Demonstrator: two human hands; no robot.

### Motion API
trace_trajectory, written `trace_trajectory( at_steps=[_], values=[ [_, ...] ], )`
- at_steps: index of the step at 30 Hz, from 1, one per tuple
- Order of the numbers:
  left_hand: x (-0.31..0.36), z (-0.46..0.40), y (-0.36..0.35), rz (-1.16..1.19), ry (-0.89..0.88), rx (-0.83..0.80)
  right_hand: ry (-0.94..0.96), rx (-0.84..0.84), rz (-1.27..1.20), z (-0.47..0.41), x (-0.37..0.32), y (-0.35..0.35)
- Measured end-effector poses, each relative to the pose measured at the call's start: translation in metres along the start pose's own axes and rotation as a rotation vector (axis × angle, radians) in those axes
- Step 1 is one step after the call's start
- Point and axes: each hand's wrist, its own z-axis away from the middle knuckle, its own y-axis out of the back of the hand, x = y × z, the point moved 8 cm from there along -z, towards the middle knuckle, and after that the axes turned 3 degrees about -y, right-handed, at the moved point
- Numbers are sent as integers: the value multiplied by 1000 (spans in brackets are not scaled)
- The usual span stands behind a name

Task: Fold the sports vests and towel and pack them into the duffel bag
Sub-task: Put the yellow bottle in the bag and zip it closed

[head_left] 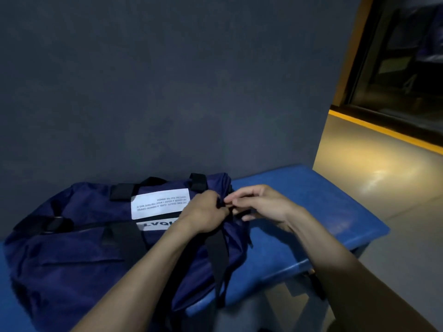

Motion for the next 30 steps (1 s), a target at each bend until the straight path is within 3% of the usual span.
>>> trace_trajectory(
  at_steps=[3,5,12,18,22,25,30],
  values=[
    [-31,-3,-3,306,15,35,66,154,354,-9,-1,19],
    [-35,-1,-3,399,-9,55,60,88,471,-10,1,15],
    [-29,-2,-1,474,-44,139,8,-273,450,15,-4,-8],
    [-13,9,6,516,-53,195,74,-236,538,17,-1,-11],
    [6,24,-9,305,-39,23,81,-261,457,19,7,-4],
    [18,29,-11,103,-75,40,56,-283,421,21,10,0],
    [12,25,-10,47,-97,10,144,-36,645,1,-4,32]
  ],
)
